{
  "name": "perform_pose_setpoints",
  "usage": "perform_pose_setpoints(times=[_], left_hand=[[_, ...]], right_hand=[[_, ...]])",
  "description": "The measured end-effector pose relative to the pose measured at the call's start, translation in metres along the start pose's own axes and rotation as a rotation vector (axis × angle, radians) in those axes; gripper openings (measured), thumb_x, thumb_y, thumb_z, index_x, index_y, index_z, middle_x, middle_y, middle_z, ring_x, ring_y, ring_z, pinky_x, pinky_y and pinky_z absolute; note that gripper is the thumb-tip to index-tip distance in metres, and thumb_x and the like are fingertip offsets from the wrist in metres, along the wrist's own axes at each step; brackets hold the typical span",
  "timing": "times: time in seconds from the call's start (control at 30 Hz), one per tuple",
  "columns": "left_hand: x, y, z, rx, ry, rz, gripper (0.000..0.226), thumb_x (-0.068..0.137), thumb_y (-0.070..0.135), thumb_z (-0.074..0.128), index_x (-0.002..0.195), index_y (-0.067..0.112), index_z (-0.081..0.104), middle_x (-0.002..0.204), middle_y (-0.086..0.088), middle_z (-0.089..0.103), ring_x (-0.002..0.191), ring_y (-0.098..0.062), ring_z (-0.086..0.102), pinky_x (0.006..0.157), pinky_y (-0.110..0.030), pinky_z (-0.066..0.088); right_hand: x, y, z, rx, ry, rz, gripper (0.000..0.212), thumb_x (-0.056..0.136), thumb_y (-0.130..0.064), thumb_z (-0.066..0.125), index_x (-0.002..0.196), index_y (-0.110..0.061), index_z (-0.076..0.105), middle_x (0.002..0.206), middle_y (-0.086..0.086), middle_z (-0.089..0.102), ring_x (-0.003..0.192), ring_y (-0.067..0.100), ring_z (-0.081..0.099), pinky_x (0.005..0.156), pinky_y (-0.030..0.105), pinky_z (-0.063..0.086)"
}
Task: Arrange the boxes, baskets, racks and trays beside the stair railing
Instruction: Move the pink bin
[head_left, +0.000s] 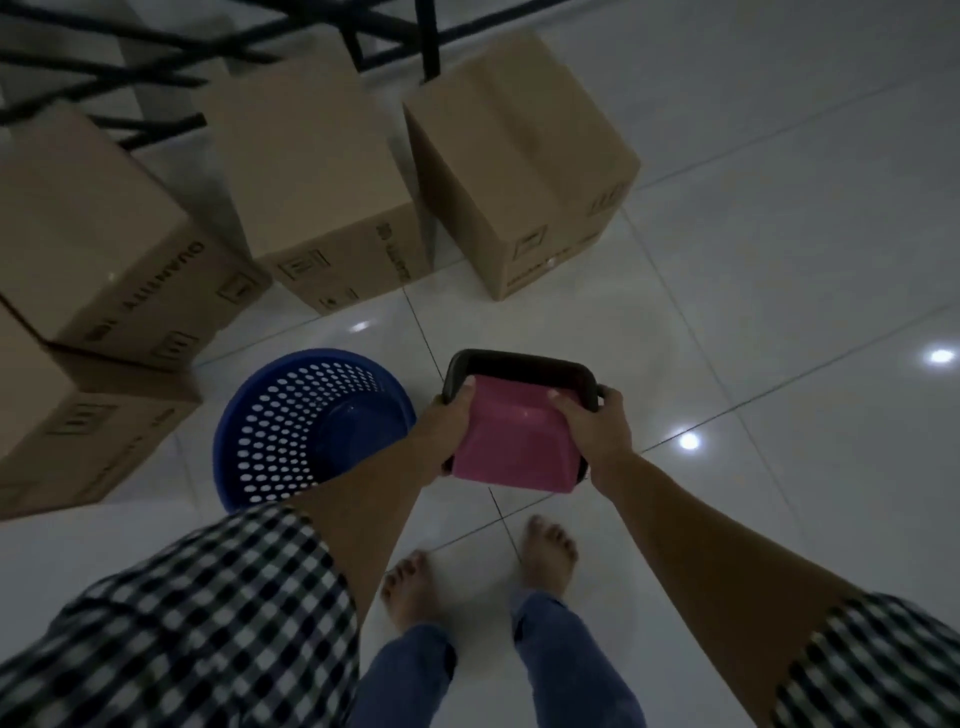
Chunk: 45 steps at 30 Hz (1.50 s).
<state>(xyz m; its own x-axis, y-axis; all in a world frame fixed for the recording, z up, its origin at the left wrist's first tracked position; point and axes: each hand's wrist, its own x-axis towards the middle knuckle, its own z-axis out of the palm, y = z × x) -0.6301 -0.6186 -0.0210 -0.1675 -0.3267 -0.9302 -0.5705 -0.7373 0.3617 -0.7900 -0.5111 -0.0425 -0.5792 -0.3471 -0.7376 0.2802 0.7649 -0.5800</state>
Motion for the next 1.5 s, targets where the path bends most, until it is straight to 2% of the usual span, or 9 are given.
perform_pose_setpoints(times=[0.3,0.43,0.53,0.67,0.77,0.83,1.1,1.33,1.5], left_hand=[[0.123,0.014,0.013,-0.223,0.066,-0.065,0.080,0.080,0.083,0.038,0.122,0.019,0.060,0.103,-0.008,0.068,0.097,-0.027,0.066,0.088,-0.045,0.056],[0.160,0.014,0.013,-0.249,0.112,-0.040,0.068,0.086,0.077,0.038,0.115,0.019,0.059,0.094,-0.006,0.066,0.087,-0.023,0.065,0.077,-0.039,0.058],[0.174,0.014,0.014,-0.210,0.115,-0.032,0.074,0.087,0.075,0.037,0.127,0.016,0.057,0.093,-0.005,0.066,0.084,-0.022,0.065,0.070,-0.032,0.056],[0.168,0.016,0.014,-0.172,0.093,-0.059,0.076,0.089,0.074,0.034,0.134,0.016,0.052,0.100,-0.006,0.064,0.088,-0.022,0.061,0.075,-0.033,0.054],[0.145,0.023,0.016,0.023,0.149,0.018,0.078,0.095,0.066,0.032,0.151,0.012,0.029,0.142,-0.010,0.046,0.122,-0.027,0.048,0.095,-0.034,0.041],[0.117,0.030,0.015,0.174,0.189,0.106,0.080,0.096,0.062,0.036,0.154,0.010,0.017,0.155,-0.012,0.030,0.137,-0.028,0.036,0.106,-0.031,0.033],[-0.037,0.061,0.007,0.727,0.229,0.309,0.079,0.094,0.067,0.034,0.156,0.027,0.006,0.159,-0.014,0.016,0.143,-0.033,0.025,0.115,-0.048,0.025],[-0.166,0.061,0.019,1.127,0.218,0.554,0.076,0.096,0.058,0.037,0.156,0.019,0.011,0.156,-0.013,0.024,0.135,-0.034,0.036,0.111,-0.049,0.031],[-0.245,0.046,0.051,1.415,0.076,0.762,0.079,0.096,0.061,0.033,0.156,0.019,0.005,0.161,-0.011,0.015,0.144,-0.032,0.023,0.116,-0.047,0.023]], right_hand=[[0.135,-0.012,0.039,-0.175,-0.107,-0.074,0.086,0.077,-0.054,0.077,0.143,-0.020,0.035,0.123,0.005,0.057,0.106,0.027,0.061,0.092,0.044,0.054],[0.167,-0.008,0.057,-0.211,-0.133,-0.090,0.087,0.076,-0.055,0.077,0.145,-0.020,0.038,0.127,0.004,0.058,0.110,0.029,0.061,0.093,0.046,0.054],[0.180,-0.004,0.064,-0.240,-0.114,-0.103,0.088,0.073,-0.057,0.078,0.144,-0.021,0.039,0.128,0.005,0.060,0.110,0.029,0.061,0.093,0.047,0.054],[0.180,-0.010,0.062,-0.280,-0.113,-0.104,0.088,0.078,-0.056,0.076,0.147,-0.021,0.036,0.130,0.005,0.057,0.114,0.030,0.059,0.094,0.044,0.053],[0.160,-0.021,0.057,-0.336,-0.115,-0.092,0.094,0.076,-0.059,0.075,0.149,-0.017,0.033,0.136,0.009,0.054,0.117,0.030,0.057,0.094,0.042,0.052],[0.136,-0.032,0.051,-0.380,-0.103,-0.092,0.098,0.071,-0.065,0.073,0.148,-0.017,0.034,0.137,0.010,0.052,0.115,0.030,0.058,0.095,0.043,0.053],[-0.016,-0.088,-0.010,-0.459,-0.059,-0.169,0.102,0.085,-0.055,0.068,0.159,-0.017,0.008,0.162,0.011,0.019,0.144,0.030,0.030,0.113,0.043,0.031],[-0.167,-0.077,-0.072,-0.433,0.162,-0.180,0.101,0.086,-0.058,0.064,0.159,-0.016,0.008,0.162,0.014,0.018,0.146,0.032,0.027,0.115,0.053,0.031],[-0.260,-0.037,-0.107,-0.326,0.372,-0.066,0.100,0.086,-0.062,0.062,0.158,-0.018,0.010,0.164,0.014,0.016,0.148,0.032,0.024,0.116,0.053,0.030]])
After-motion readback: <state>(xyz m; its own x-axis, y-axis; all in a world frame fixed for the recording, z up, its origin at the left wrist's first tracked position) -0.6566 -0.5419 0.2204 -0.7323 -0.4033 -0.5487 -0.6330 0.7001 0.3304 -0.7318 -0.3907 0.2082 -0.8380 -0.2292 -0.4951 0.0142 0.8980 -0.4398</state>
